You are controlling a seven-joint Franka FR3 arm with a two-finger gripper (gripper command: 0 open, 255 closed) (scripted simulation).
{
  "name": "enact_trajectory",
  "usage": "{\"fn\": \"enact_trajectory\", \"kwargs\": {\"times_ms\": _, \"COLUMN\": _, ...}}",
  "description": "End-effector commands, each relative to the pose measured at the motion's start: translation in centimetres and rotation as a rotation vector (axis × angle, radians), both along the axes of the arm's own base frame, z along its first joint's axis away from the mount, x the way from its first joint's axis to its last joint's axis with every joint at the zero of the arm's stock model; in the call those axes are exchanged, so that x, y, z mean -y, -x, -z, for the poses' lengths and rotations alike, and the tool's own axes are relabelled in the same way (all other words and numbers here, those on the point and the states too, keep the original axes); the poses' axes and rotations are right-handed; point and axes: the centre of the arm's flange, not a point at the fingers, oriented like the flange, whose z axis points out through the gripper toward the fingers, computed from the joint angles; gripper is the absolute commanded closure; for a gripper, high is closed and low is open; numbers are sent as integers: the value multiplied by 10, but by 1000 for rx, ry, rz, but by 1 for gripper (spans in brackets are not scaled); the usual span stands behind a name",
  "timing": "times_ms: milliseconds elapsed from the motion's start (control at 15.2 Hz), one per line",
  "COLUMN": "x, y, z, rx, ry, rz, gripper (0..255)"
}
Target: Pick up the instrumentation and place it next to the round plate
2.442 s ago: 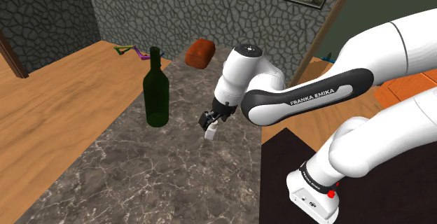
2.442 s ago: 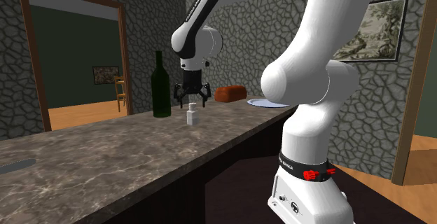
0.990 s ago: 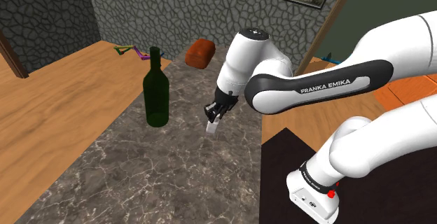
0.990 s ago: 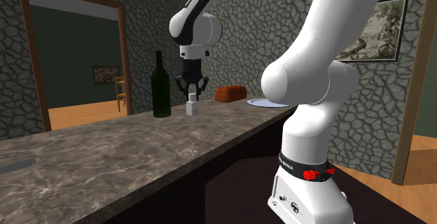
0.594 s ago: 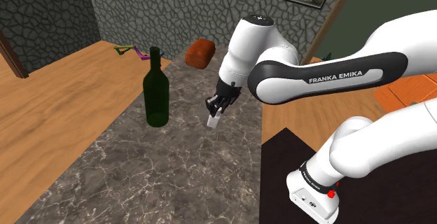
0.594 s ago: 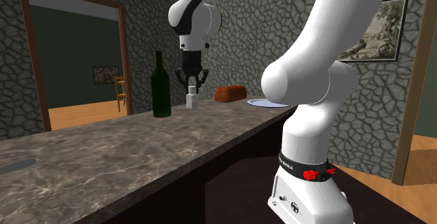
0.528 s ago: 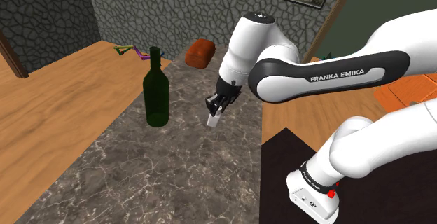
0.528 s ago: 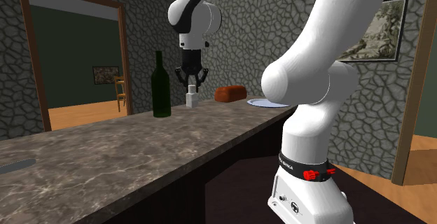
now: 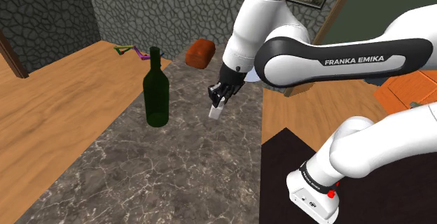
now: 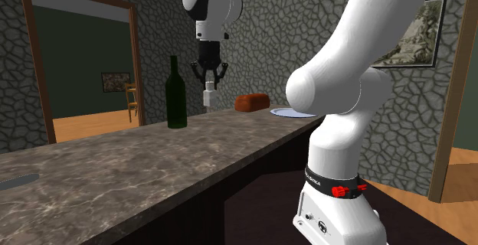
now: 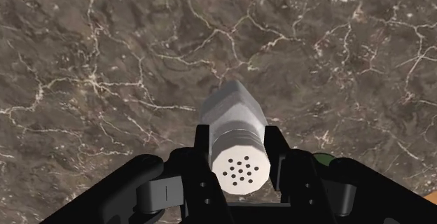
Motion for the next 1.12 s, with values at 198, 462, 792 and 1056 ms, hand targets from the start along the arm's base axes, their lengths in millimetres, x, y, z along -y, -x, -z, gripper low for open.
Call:
{"fn": "enact_trajectory", "kwargs": {"times_ms": 198, "x": 0, "y": 0, "z": -26, "rx": 0, "ry": 0, "rz": 0, "gripper": 255}}
{"fn": "enact_trajectory", "kwargs": {"times_ms": 462, "x": 0, "y": 0, "z": -43, "rx": 0, "ry": 0, "rz": 0, "gripper": 255}}
{"fn": "enact_trajectory", "kwargs": {"times_ms": 792, "x": 45, "y": -49, "z": -44, "rx": 0, "ry": 0, "rz": 0, "gripper": 255}}
{"fn": "enact_trajectory", "kwargs": {"times_ms": 1056, "x": 81, "y": -87, "z": -44, "rx": 0, "ry": 0, "rz": 0, "gripper": 255}}
